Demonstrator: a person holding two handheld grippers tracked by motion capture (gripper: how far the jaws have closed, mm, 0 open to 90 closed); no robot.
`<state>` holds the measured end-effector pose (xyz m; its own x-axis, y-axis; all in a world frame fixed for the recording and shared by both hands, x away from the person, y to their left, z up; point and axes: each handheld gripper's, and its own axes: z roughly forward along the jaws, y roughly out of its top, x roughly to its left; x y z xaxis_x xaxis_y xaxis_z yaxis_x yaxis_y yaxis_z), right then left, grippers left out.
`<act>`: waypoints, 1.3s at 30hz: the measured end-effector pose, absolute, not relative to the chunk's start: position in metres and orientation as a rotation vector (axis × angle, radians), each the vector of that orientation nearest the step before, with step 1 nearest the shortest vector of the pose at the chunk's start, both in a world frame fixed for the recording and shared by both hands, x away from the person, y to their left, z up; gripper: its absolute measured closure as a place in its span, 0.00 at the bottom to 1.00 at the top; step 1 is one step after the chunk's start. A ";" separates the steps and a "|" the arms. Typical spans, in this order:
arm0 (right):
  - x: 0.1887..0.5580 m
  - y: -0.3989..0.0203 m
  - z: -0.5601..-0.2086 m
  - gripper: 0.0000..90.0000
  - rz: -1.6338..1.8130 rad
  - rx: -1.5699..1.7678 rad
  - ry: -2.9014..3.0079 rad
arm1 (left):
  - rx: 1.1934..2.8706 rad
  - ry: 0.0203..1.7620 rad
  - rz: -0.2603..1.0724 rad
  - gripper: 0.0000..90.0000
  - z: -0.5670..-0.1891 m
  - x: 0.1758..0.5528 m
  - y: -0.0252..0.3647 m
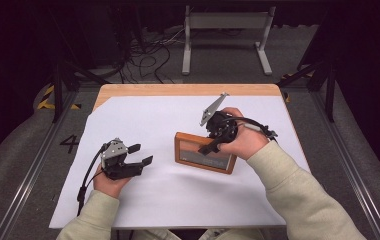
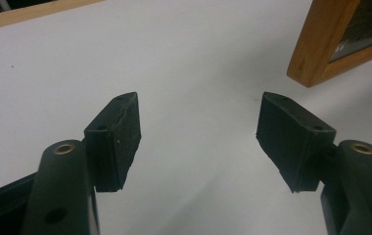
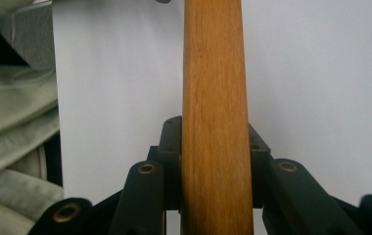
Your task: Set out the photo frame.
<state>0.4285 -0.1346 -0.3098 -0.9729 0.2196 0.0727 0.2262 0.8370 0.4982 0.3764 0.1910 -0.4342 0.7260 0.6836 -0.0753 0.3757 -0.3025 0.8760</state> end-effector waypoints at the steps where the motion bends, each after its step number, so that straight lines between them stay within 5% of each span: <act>1: 0.431 -0.134 -0.310 0.78 -0.815 -0.336 -3.000 | 1.928 0.808 0.391 0.37 -0.434 0.377 0.192; 13: 0.462 -0.133 -0.325 0.78 -0.795 -0.076 -2.983 | 1.926 0.811 0.385 0.37 -0.434 0.377 0.192; 39: 0.488 -0.138 -0.359 0.78 -0.730 -0.063 -2.937 | 1.926 0.812 0.384 0.37 -0.435 0.378 0.192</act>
<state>0.4877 -0.1377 -0.3589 -0.9926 0.0125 0.1204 0.0674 0.8832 0.4641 0.3776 0.1918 -0.4352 0.7272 0.6824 -0.0746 0.3747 -0.3035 0.8761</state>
